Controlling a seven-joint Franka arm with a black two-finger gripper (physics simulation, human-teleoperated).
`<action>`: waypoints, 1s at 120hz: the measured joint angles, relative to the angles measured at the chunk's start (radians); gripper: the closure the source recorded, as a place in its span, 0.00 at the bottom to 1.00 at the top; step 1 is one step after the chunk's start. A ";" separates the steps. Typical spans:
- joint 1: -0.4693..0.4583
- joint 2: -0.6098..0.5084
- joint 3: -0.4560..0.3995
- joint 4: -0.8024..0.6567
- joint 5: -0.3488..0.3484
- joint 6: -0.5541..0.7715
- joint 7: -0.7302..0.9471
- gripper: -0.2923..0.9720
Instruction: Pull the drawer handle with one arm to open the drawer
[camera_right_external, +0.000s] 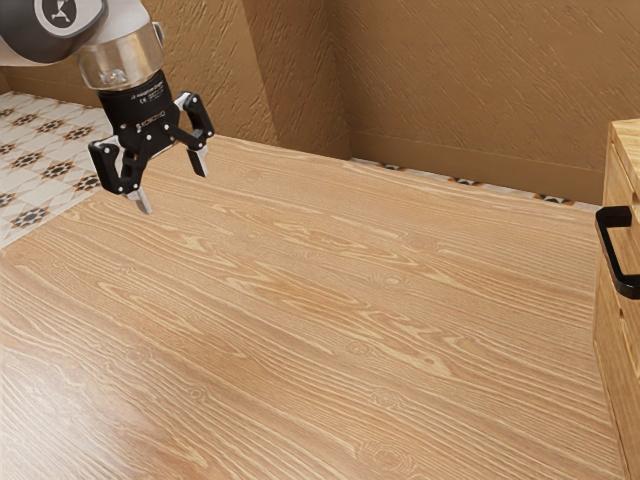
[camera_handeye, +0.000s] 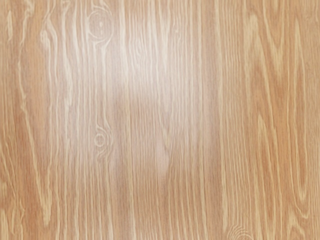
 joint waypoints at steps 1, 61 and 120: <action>0.000 0.000 0.000 0.000 0.000 0.000 0.000 0.25; 0.182 -0.026 -0.159 0.158 -0.083 0.153 -0.009 0.25; -0.014 -0.040 -0.207 -0.103 -0.182 0.560 0.023 0.26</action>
